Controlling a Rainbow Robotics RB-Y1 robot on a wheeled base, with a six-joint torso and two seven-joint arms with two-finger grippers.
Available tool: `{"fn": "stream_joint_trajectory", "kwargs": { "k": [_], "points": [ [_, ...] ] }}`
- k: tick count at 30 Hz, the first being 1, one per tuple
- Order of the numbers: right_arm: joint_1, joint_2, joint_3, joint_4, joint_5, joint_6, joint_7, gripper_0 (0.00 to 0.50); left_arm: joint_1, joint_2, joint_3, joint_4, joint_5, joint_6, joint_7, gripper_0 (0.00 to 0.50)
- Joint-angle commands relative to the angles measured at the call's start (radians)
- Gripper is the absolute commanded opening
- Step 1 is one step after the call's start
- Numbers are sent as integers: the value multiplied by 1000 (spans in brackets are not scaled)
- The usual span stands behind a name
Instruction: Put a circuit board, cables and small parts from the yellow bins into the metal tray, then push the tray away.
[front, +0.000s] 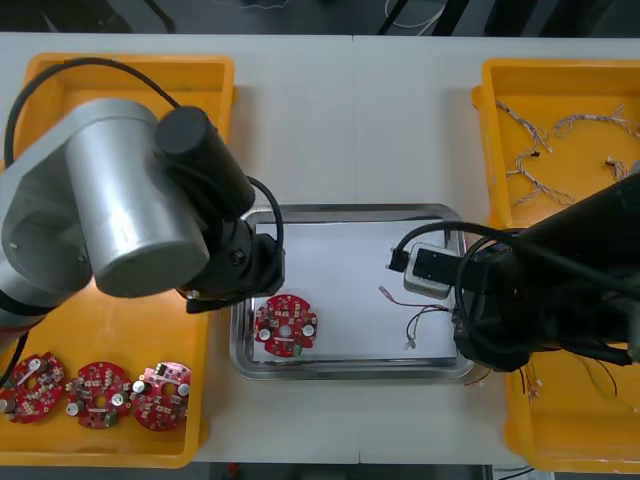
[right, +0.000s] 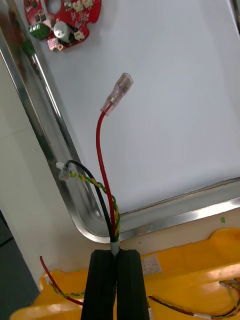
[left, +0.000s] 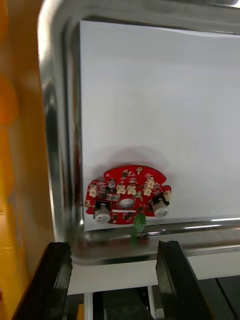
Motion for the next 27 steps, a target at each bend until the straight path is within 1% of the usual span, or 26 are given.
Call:
{"fn": "stream_joint_trajectory", "kwargs": {
  "k": [1,4,7,11,15,20,25,27],
  "points": [
    [-73,37,67,56,13,-7,142,0,14,64,132,-32,85,65,-168,500],
    [-89,65,93,98,25,-7,202,0,13,74,199,-31,128,88,-217,500],
    [-94,114,107,144,53,-7,268,0,2,87,276,-11,184,88,-281,500],
    [-94,171,129,200,73,-7,322,0,-13,96,348,41,223,88,-370,500],
    [-96,223,173,256,116,-14,331,0,-23,96,408,97,220,88,-472,500],
    [-97,249,234,302,175,-66,329,0,-52,105,448,189,201,88,-574,500],
    [-96,263,256,348,180,-84,331,0,-79,108,495,284,164,88,-660,500],
    [-96,264,264,360,182,-87,332,0,-90,113,514,320,115,88,-708,500]
  ]
}}
